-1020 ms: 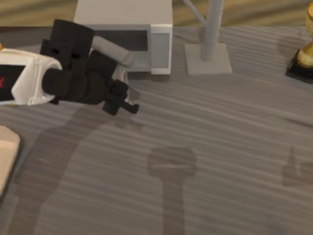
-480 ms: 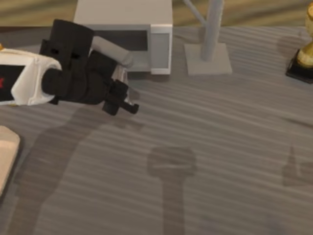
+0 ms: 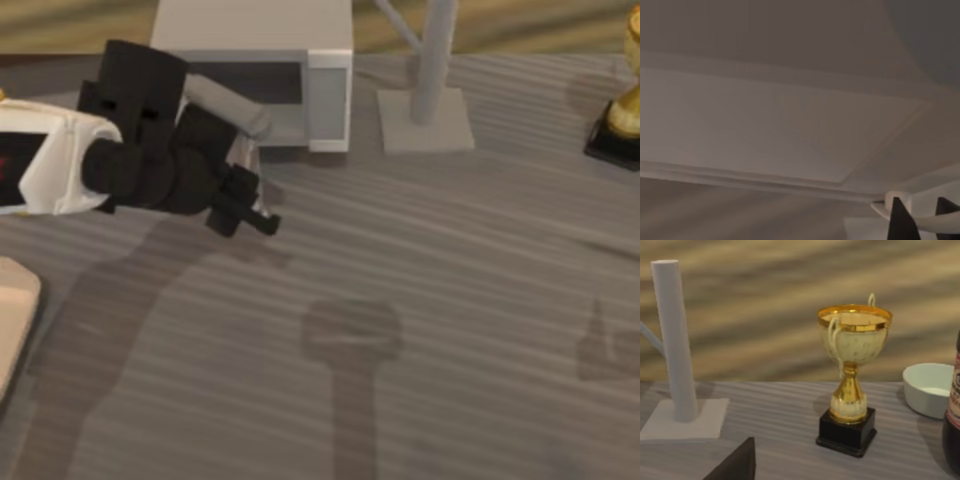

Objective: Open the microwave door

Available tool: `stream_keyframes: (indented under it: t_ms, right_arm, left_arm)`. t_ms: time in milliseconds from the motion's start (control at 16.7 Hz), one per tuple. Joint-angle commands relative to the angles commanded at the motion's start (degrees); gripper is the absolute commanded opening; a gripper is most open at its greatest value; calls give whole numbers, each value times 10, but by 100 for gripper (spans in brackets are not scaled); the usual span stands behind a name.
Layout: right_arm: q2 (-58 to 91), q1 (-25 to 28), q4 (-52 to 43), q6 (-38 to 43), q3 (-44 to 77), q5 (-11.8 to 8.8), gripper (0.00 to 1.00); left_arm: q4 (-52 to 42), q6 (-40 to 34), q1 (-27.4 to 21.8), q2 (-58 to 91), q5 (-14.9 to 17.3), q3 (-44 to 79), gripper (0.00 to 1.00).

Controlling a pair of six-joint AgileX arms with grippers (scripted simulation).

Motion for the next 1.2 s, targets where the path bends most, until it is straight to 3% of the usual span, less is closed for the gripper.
stream_keyframes:
  t_ms: [360, 1200]
  right_arm:
    - [0, 0, 0, 0, 0, 0, 100]
    - [0, 0, 0, 0, 0, 0, 100]
  left_arm:
    - [-9, 43, 21, -9, 29, -7, 0]
    - [-9, 45, 22, -9, 30, -8, 0]
